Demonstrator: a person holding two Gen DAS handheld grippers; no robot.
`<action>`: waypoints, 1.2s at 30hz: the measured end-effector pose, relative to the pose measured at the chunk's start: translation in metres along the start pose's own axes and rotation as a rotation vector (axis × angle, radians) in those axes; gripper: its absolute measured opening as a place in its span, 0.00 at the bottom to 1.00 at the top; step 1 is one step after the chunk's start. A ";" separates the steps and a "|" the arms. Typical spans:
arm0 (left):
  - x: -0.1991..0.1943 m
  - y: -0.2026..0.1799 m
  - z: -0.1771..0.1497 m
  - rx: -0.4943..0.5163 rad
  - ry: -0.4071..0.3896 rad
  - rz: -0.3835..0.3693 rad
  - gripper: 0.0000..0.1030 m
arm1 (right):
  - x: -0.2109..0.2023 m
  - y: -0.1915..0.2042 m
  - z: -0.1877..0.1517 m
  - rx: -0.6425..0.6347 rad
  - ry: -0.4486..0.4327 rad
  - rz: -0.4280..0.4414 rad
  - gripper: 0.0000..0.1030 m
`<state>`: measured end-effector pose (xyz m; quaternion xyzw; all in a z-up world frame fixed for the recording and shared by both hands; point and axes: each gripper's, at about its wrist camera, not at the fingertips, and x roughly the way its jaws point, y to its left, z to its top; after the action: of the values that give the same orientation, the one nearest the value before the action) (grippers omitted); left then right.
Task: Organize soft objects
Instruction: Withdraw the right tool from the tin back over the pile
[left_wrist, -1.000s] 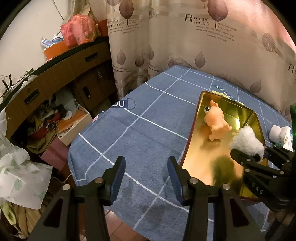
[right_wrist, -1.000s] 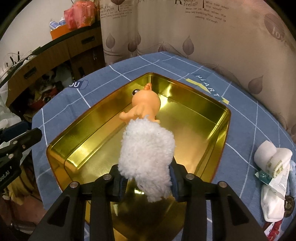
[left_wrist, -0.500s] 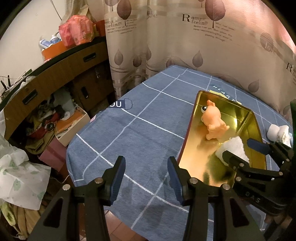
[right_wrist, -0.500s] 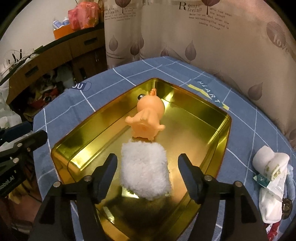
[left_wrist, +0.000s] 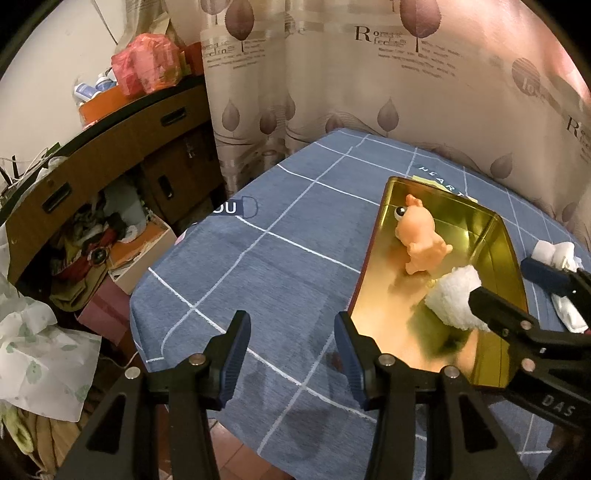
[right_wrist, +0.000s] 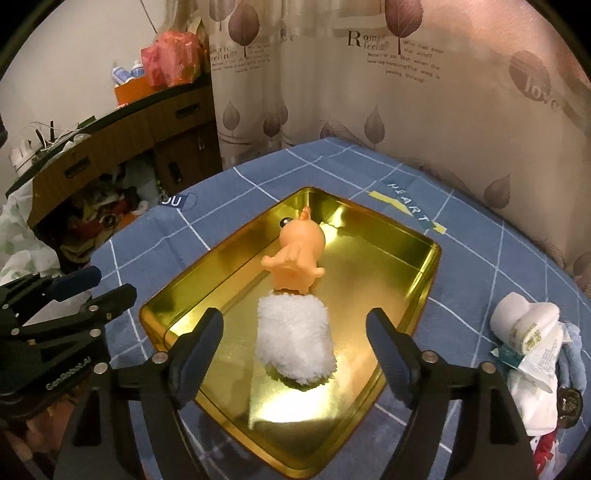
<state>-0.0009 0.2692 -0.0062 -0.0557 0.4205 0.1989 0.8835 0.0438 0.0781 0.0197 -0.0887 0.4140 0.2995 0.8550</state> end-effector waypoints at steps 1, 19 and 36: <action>0.000 -0.001 0.000 0.004 -0.002 0.002 0.47 | -0.003 -0.001 -0.001 0.003 -0.007 0.001 0.76; 0.000 -0.008 -0.006 0.041 -0.007 0.009 0.47 | -0.078 -0.112 -0.055 0.211 -0.046 -0.152 0.78; 0.000 -0.021 -0.010 0.090 -0.011 0.018 0.47 | -0.142 -0.252 -0.161 0.443 0.048 -0.429 0.79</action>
<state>0.0005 0.2474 -0.0140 -0.0113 0.4246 0.1879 0.8856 0.0182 -0.2508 0.0001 0.0076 0.4612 0.0123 0.8872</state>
